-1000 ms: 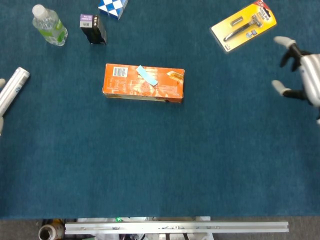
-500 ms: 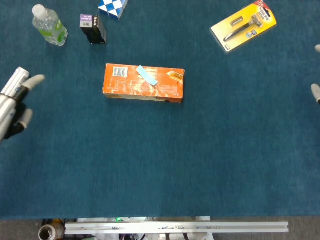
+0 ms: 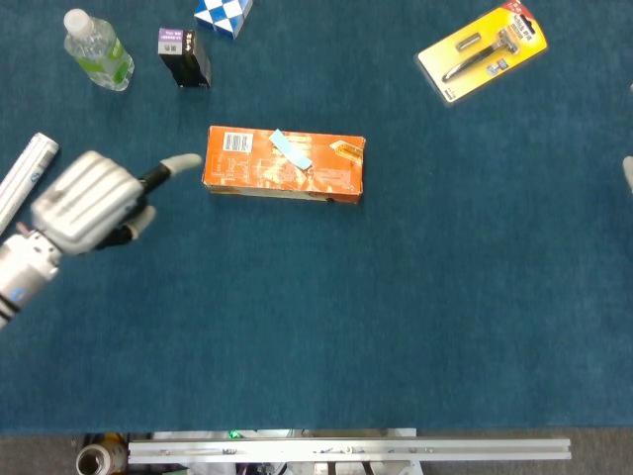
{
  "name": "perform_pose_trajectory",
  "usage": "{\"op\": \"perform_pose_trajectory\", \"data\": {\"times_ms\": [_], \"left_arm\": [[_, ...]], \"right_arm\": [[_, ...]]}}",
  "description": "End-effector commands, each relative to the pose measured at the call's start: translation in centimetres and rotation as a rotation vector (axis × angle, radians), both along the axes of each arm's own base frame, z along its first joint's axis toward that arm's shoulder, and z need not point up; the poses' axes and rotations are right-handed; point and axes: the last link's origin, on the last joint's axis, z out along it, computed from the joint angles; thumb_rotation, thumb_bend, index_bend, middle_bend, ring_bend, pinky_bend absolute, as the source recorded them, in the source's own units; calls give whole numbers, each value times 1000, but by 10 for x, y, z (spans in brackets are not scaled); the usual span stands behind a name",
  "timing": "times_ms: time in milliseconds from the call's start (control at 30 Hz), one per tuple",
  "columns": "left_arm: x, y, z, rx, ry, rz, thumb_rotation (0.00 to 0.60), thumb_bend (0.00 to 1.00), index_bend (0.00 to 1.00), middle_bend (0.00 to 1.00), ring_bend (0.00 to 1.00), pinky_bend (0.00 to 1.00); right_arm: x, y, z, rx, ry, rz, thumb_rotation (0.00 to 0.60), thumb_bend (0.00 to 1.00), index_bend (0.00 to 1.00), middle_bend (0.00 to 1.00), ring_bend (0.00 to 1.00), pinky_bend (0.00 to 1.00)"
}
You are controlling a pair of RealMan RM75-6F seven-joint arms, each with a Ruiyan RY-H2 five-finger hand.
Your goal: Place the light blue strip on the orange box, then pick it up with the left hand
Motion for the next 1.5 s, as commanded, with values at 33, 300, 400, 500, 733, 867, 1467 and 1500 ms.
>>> {"op": "perform_pose_trajectory", "data": {"times_ms": [33, 300, 400, 500, 733, 867, 1467, 1500], "left_arm": [[17, 11, -17, -52, 37, -26, 600, 756, 115, 981, 1000, 963], [49, 30, -41, -117, 83, -41, 600, 814, 114, 990, 1000, 976], [59, 37, -48, -132, 93, -37, 600, 822, 112, 990, 1000, 977], [66, 42, -55, -147, 111, -28, 600, 829, 110, 990, 1000, 978], [78, 51, -72, -184, 166, -1, 600, 830, 108, 991, 1000, 978], [85, 56, -80, -204, 199, 13, 600, 830, 106, 991, 1000, 979], [93, 70, -102, -234, 269, 83, 600, 830, 104, 995, 1000, 984], [93, 70, -103, -235, 273, 85, 600, 830, 104, 996, 1000, 984]], "right_arm": [[-1, -1, -1, -2, 1, -6, 600, 289, 234, 743, 849, 998], [-2, -6, -4, -8, -5, -8, 600, 332, 233, 789, 903, 1000], [-1, -7, -6, -4, -2, -8, 600, 341, 234, 810, 925, 1000], [-1, -8, -8, 5, -2, -8, 600, 350, 234, 827, 943, 1000], [-2, -9, -10, 7, -1, -9, 600, 353, 234, 844, 966, 1000], [-2, -9, -11, 8, -4, -12, 600, 355, 233, 850, 977, 1000], [-9, -7, -9, -1, -16, -26, 600, 357, 233, 856, 992, 1000], [-9, -6, -9, -2, -17, -28, 600, 357, 233, 856, 992, 1000]]}}
